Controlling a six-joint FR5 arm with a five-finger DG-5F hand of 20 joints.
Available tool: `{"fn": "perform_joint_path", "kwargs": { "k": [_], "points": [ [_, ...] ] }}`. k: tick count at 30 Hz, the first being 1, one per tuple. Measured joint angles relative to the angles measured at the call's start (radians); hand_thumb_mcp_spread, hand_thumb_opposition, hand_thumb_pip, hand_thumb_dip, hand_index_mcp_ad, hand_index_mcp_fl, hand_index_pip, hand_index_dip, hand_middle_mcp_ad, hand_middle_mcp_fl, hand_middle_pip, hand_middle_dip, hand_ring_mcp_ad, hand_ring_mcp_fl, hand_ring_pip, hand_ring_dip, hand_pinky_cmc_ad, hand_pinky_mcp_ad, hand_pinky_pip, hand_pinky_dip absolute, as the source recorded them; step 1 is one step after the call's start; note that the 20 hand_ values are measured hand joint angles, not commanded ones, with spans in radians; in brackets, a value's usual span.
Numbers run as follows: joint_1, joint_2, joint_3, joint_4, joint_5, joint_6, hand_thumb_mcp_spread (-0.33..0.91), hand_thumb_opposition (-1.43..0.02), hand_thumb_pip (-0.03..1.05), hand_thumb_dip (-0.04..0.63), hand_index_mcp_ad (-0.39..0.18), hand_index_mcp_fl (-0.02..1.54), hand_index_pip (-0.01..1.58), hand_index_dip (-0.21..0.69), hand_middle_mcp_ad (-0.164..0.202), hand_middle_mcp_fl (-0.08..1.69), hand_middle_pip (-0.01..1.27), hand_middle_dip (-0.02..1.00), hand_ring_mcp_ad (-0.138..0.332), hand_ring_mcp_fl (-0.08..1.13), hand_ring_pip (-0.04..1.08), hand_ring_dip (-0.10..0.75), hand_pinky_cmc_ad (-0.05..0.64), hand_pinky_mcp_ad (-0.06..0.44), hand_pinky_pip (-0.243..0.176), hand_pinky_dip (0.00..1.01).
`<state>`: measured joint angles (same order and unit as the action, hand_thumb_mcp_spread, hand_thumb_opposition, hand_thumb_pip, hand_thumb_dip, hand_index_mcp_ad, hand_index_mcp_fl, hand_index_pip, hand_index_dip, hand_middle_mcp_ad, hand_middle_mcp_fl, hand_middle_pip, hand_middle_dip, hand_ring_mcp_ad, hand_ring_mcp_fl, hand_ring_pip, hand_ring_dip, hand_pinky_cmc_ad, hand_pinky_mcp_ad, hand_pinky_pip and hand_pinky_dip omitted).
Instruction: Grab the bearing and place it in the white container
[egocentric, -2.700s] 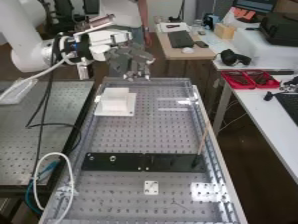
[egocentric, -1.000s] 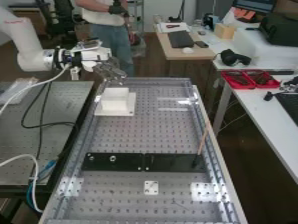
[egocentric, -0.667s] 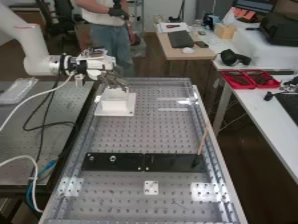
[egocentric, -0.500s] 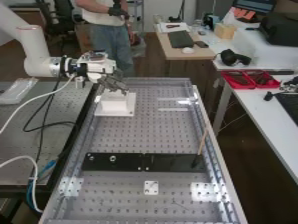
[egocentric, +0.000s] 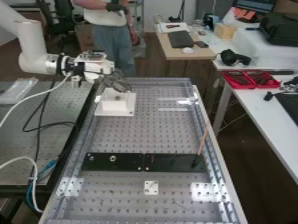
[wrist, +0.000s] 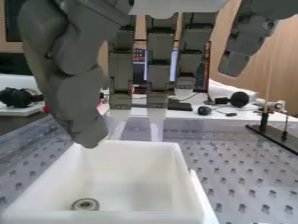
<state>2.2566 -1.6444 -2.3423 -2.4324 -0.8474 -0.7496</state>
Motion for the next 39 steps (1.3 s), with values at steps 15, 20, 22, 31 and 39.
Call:
{"fn": "perform_joint_path", "kwargs": {
  "k": [15,20,22,31,39],
  "points": [
    [-0.086,0.245,0.012,-0.061,-0.033,-0.091,0.35,-0.73,0.48,0.213,-0.138,0.29,0.47,0.098,0.031,0.43,0.21,0.68,0.077,0.19,0.17,0.515,0.386,0.295,-0.08,0.34],
    [-0.183,0.296,0.054,-0.101,-0.085,-0.103,0.32,-0.73,0.38,0.157,-0.115,0.34,0.23,0.152,0.037,0.4,0.14,0.63,0.108,0.2,0.14,0.456,0.414,0.33,-0.075,0.35],
    [-0.219,0.297,0.074,-0.115,-0.105,-0.104,0.3,-0.73,0.35,0.126,-0.113,0.34,0.2,0.168,0.037,0.37,0.13,0.57,0.126,0.16,0.12,0.391,0.417,0.342,-0.075,0.35],
    [-0.401,0.25,0.207,-0.202,-0.229,-0.068,0.29,-0.73,0.33,0.068,-0.11,0.3,0.12,0.166,0.04,0.21,0.13,0.38,0.145,0.07,0.12,0.192,0.435,0.344,-0.059,0.33],
    [-0.571,0.166,0.361,-0.294,-0.429,-0.036,0.29,-0.73,0.33,0.066,-0.11,0.28,0.12,0.138,0.042,0.16,0.13,0.31,0.148,0.05,0.12,0.113,0.435,0.344,-0.059,0.25]
  ]
}}
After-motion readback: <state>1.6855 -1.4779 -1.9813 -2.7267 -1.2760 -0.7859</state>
